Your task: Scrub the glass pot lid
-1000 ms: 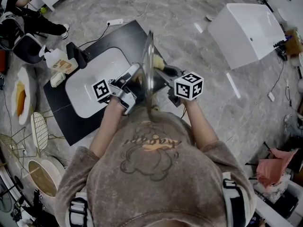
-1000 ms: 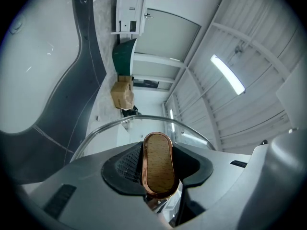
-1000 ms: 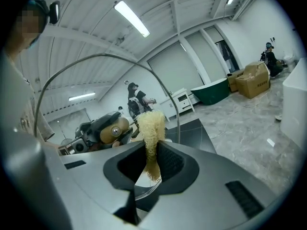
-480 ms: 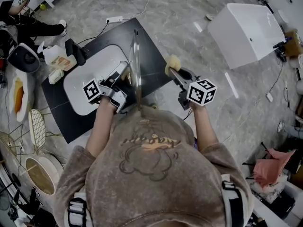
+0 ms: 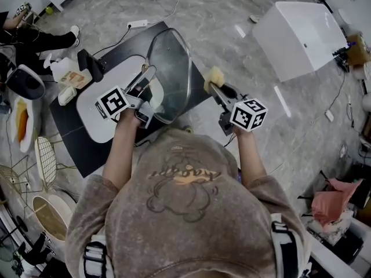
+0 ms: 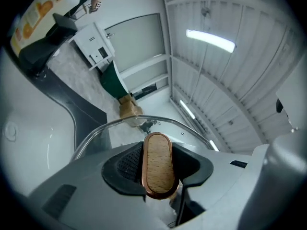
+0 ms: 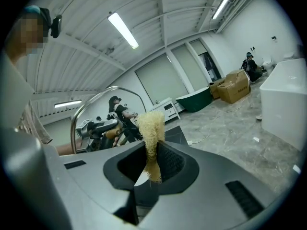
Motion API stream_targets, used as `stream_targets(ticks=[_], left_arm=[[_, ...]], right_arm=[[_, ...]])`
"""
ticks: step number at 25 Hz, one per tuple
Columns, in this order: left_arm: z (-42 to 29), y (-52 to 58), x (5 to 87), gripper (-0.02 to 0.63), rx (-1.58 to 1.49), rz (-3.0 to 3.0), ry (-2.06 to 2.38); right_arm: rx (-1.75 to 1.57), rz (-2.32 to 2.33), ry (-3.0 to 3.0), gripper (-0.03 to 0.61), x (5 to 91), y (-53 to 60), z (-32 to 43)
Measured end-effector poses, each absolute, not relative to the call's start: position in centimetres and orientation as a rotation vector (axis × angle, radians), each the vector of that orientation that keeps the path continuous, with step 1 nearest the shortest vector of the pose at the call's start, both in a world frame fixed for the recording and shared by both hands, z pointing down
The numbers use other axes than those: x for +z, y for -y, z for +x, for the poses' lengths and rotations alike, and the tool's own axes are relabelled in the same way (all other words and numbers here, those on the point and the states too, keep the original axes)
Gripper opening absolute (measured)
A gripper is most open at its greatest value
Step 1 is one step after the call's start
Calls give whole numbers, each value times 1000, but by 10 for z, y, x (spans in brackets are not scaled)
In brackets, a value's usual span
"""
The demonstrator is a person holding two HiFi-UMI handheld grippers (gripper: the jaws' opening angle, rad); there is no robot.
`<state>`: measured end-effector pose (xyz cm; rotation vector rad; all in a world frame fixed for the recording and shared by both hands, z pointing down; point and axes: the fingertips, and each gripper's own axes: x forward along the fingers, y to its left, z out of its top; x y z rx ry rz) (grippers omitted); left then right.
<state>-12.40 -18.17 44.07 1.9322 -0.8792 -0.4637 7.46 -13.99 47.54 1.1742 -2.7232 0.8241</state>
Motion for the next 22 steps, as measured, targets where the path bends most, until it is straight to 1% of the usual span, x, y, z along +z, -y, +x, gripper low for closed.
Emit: stream_targets(ticks=[8, 22], left_arm=[[-109, 205, 461, 179, -107, 2125, 1065], [-63, 244, 553, 179, 448, 2248, 1116]], right_arm=[[830, 1253, 2699, 57, 478, 136, 89], [872, 1418, 2615, 57, 487, 113, 114]])
